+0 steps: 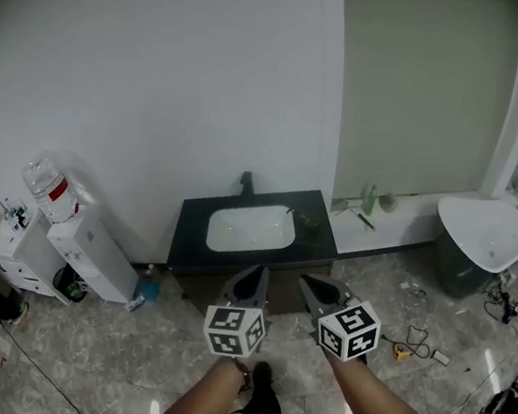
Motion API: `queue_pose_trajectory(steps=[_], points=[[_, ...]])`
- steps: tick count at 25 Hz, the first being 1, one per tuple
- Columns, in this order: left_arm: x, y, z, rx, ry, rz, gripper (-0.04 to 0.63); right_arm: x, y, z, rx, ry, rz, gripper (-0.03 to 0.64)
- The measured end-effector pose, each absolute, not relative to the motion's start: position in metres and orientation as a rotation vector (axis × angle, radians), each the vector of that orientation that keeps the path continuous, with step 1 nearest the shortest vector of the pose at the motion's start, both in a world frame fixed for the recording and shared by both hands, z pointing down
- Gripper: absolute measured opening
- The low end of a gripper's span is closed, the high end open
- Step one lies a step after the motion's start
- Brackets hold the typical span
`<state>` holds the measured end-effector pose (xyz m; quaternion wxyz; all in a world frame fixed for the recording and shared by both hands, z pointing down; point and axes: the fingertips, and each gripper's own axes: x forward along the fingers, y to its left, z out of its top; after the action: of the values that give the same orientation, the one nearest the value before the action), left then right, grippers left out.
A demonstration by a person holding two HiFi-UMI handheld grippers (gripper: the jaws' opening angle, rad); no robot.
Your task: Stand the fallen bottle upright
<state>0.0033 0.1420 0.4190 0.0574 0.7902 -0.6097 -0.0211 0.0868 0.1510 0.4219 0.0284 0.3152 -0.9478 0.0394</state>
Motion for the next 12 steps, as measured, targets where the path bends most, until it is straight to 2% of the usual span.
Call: queue_pose_trajectory(steps=[7,12], points=[[-0.008,0.014,0.451,2.423,-1.767,-0.056,0.008,0.063,0.04,0.453,0.987,-2.87,0.08,0.002],[-0.03,-0.106,0.472,2.48,-1.643,-0.035,0.008,0.016,-0.076,0.481,0.905,-2.812,0.06,0.003]])
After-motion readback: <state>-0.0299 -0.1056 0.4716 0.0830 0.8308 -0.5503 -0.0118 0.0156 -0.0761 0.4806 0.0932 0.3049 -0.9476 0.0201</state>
